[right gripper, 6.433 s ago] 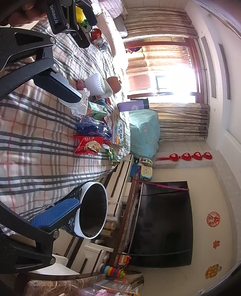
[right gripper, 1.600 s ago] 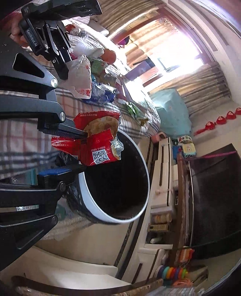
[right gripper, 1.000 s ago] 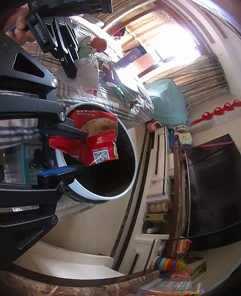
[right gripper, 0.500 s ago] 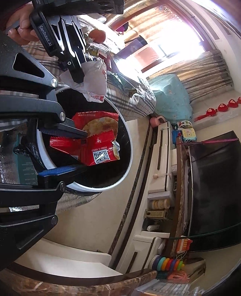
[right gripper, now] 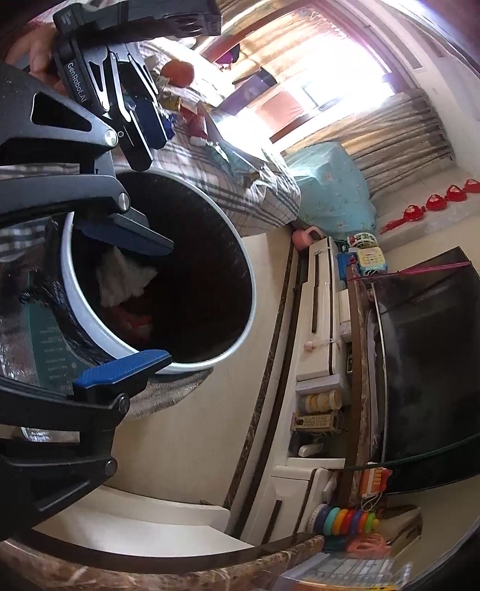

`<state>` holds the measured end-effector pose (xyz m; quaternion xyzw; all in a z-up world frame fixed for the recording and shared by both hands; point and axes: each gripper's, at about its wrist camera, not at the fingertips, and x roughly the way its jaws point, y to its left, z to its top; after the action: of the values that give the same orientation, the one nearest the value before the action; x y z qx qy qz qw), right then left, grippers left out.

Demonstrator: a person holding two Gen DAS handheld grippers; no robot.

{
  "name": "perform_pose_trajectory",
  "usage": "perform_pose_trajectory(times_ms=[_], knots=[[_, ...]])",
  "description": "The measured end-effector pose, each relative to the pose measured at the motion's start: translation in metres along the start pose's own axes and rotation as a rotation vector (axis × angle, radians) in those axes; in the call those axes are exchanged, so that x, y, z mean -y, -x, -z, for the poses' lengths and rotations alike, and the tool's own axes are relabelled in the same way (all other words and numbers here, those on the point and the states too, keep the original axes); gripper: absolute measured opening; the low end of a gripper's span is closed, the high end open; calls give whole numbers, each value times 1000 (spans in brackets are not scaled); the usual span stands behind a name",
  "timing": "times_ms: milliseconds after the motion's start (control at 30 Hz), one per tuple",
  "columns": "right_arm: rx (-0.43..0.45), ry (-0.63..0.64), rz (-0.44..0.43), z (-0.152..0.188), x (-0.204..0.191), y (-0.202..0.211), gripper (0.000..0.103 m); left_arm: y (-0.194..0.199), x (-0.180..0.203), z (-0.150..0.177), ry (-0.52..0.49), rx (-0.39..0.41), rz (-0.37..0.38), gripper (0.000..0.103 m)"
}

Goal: Collect trash
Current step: 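Carry both items over the black-lined bin and open both tools to drop them, then move both open tools back toward the trash on the bed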

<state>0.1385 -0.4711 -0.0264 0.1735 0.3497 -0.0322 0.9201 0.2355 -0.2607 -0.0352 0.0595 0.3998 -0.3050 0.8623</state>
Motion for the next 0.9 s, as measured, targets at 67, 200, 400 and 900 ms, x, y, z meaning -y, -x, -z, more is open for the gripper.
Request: perform_pose_trajectory(times_ms=[67, 200, 400, 900], knots=[[4, -6, -14, 4, -2, 3, 67, 8, -3, 9, 12, 7, 3, 56], [21, -22, -48, 22, -13, 14, 82, 25, -12, 30, 36, 12, -7, 57], [16, -23, -87, 47, -34, 23, 88, 55, -36, 64, 98, 25, -32, 57], [14, 84, -129, 83, -96, 33, 88, 112, -84, 116, 181, 80, -120, 57]])
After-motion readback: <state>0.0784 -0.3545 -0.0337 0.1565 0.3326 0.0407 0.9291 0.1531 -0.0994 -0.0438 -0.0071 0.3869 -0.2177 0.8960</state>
